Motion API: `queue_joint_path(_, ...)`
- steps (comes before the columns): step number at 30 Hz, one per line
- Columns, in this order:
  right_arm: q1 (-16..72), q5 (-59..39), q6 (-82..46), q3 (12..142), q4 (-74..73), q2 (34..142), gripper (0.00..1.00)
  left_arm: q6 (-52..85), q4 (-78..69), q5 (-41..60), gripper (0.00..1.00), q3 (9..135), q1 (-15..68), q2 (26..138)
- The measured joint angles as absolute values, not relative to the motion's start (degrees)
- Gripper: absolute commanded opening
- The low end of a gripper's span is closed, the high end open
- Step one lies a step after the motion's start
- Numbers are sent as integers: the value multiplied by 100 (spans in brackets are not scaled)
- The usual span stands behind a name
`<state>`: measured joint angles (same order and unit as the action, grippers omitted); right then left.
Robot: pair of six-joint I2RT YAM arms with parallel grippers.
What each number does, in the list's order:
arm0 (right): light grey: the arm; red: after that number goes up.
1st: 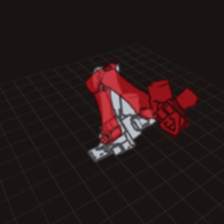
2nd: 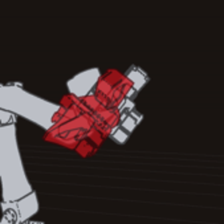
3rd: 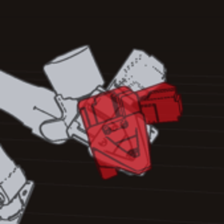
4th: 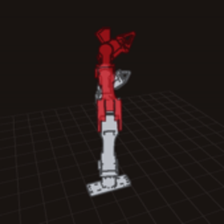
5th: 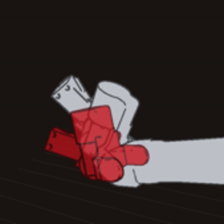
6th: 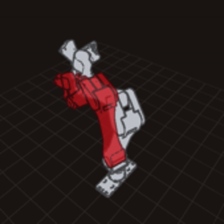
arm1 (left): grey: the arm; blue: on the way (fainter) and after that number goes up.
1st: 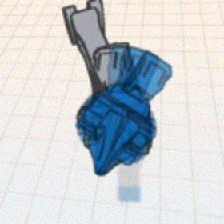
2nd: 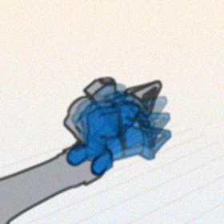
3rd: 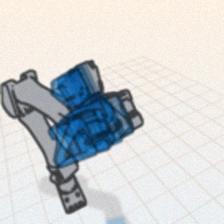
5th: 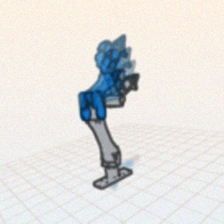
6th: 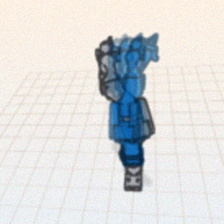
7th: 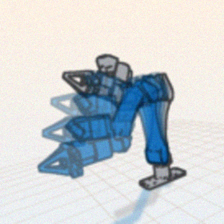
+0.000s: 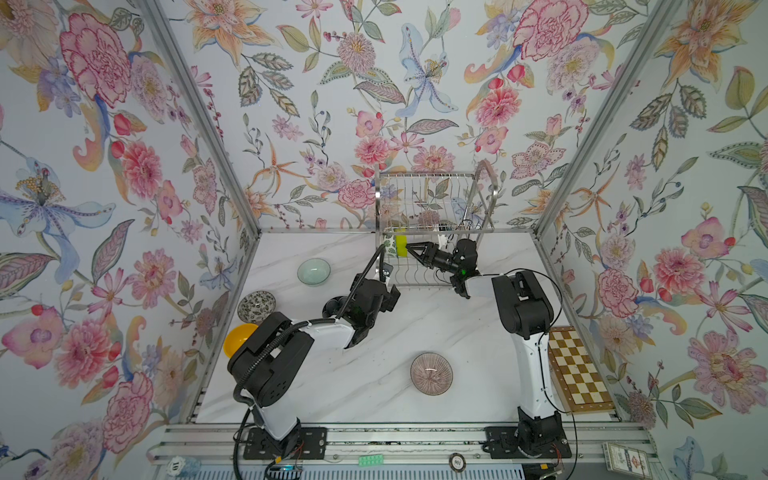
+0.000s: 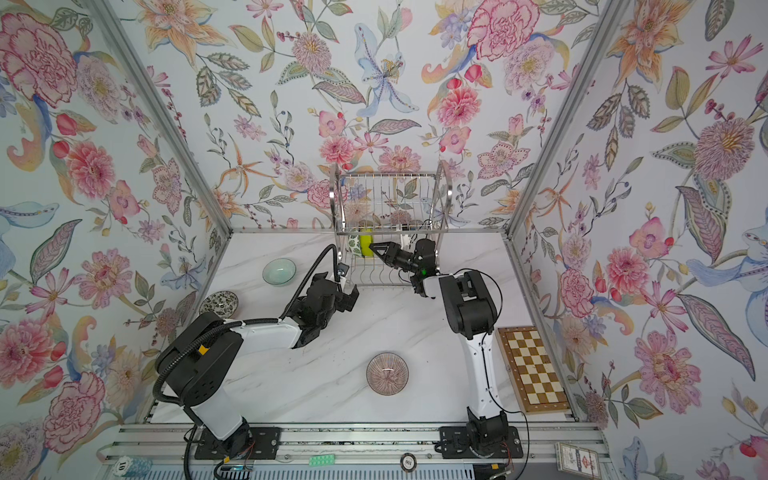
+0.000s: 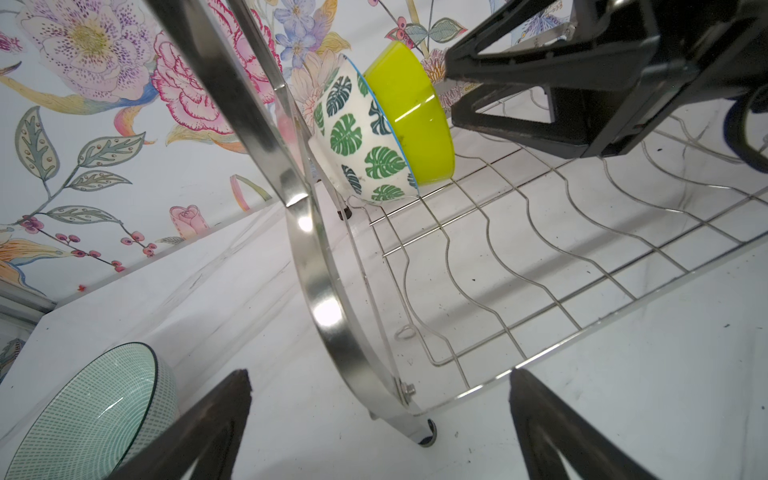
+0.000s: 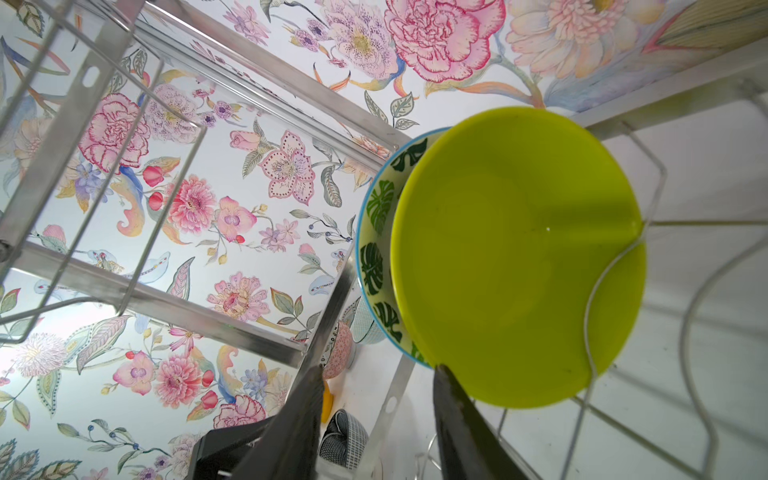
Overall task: Load the bowls into the dish rack
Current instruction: 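Open the right gripper and draw it back from the lime-green bowl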
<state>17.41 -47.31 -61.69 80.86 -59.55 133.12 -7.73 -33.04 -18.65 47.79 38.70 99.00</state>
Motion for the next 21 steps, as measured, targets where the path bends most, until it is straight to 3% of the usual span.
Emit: queue_joint_path(21, 1767, -4362, -6018, 6512, -6947, 12460, 55, -816, -3304, -1997, 99, 4779, 3903, 9900)
